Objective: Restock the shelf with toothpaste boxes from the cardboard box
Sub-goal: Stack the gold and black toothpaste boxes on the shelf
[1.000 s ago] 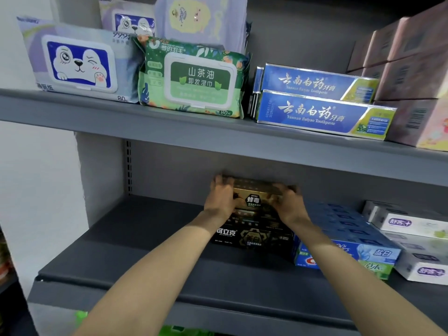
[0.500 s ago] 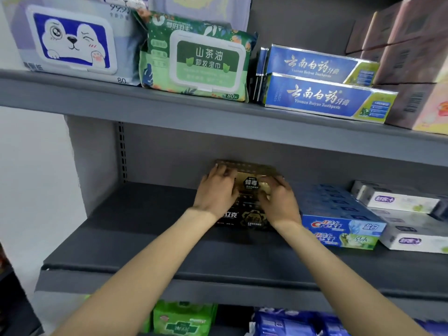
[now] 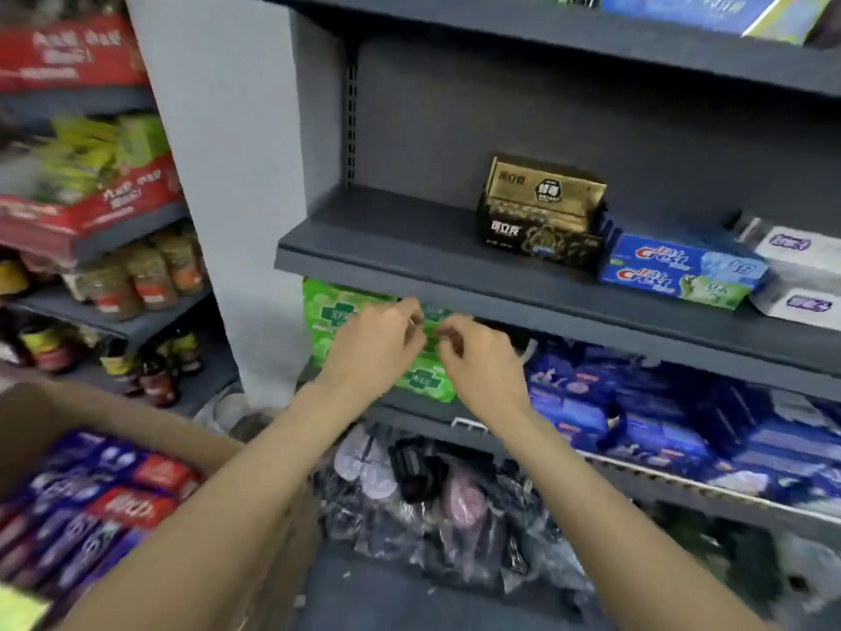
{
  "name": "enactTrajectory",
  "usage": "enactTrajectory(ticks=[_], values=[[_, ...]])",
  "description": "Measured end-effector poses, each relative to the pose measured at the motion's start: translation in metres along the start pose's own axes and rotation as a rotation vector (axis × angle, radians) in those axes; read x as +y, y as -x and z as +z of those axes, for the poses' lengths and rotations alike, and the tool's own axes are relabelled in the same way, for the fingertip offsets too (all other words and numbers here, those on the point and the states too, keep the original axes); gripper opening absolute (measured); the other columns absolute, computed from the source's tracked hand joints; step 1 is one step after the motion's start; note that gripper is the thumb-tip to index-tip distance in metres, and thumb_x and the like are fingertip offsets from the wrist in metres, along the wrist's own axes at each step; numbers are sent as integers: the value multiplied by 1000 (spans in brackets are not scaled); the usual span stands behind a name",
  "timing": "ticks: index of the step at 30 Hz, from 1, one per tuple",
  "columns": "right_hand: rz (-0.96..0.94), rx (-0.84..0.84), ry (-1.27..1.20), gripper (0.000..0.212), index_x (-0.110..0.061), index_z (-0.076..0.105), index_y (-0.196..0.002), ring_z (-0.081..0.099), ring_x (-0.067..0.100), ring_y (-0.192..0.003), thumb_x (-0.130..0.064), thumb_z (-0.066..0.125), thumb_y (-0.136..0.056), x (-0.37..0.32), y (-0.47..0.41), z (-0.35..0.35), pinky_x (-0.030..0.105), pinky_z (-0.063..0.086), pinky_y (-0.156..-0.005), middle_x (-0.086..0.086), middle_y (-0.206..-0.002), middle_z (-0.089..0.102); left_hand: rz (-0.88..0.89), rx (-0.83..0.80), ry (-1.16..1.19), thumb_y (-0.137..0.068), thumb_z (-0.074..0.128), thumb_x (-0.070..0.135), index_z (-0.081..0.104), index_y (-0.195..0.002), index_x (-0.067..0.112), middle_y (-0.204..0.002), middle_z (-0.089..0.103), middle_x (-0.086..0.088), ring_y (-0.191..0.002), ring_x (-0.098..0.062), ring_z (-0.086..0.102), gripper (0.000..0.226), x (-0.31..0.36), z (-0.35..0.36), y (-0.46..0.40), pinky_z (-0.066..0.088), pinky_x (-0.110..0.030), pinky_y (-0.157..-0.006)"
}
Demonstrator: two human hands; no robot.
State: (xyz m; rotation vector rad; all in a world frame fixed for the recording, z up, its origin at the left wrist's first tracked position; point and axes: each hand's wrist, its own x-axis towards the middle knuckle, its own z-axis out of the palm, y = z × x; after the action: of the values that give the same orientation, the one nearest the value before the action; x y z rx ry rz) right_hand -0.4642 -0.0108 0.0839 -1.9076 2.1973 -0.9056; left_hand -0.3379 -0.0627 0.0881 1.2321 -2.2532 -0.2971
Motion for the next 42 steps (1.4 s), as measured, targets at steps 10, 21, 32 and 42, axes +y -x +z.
enactTrajectory(ticks=[10, 21, 32, 42], values=[[5, -468, -75, 24, -15, 66, -100, 62, 35, -95, -17, 44, -90, -96, 152, 113, 42, 53, -76, 14, -103, 66, -312, -269, -68, -85, 53, 24, 64, -96, 13, -94, 70, -10, -94, -32, 64, 19, -104, -36, 202, 52, -43, -78], [-13, -695, -125, 22, -8, 64, -103, 60, 33, -102, -17, 49, -89, -230, 199, 257, 38, 49, -83, 15, -107, 66, -644, -514, -213, -91, 48, 20, 58, -104, 5, -109, 63, -18, -103, -34, 59, 22, -307, -104, 304, 49, -39, -86], [97, -824, 44, 42, -16, 41, -139, 46, 33, -124, -19, 43, -98, -289, 168, 376, 41, 42, -99, 16, -135, 46, -247, -1108, -411, -88, 54, 20, 47, -129, 29, -134, 42, -9, -121, -32, 44, 43, -439, -125, 294, 43, -40, -97], [92, -948, 257, 29, -8, 58, -116, 58, 28, -109, -17, 59, -88, -278, 156, 384, 35, 48, -87, 10, -113, 63, -162, -1077, -207, -72, 75, 30, 41, -130, 26, -130, 42, -7, -127, -31, 36, 68, -454, -122, 290, 21, -65, -107]])
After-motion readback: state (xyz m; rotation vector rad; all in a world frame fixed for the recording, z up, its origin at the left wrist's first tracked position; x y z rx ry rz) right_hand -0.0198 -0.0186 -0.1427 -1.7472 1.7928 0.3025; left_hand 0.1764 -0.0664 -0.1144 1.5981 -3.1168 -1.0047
